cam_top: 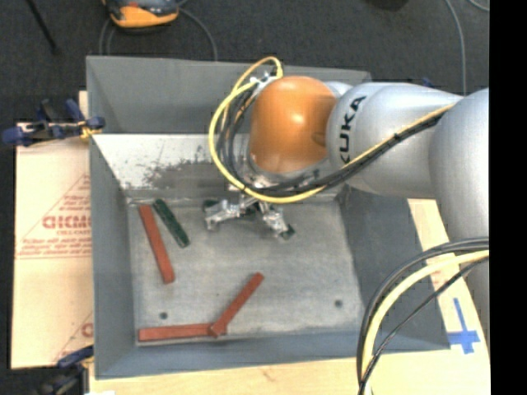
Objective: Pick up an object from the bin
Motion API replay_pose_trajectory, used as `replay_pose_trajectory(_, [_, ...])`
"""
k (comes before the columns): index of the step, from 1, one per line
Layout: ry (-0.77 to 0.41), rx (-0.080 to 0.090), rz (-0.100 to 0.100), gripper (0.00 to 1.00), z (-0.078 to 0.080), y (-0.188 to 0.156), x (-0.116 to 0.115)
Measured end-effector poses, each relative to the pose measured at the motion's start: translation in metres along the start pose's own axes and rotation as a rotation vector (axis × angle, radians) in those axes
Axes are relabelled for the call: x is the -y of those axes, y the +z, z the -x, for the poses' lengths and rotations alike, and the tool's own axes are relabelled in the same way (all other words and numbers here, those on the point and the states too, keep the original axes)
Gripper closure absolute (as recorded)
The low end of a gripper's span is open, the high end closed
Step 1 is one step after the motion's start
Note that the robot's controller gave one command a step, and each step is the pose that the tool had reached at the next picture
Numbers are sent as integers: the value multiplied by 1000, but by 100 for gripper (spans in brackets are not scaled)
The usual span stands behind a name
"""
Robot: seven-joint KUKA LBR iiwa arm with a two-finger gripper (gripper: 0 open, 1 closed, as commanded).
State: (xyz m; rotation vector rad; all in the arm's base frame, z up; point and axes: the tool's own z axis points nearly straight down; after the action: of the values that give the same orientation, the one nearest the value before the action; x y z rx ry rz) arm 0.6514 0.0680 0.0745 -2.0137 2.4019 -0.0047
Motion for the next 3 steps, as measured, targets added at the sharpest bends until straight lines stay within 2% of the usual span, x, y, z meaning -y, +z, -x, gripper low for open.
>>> replay_pose_trajectory(1, [67,0,11,0,-22,-48,-17])
replay_pose_trajectory(2, [1,1,-15,0,-66,-54,4])
replay_pose_trajectory(3, [180,3,-2,100,-40,2,13])
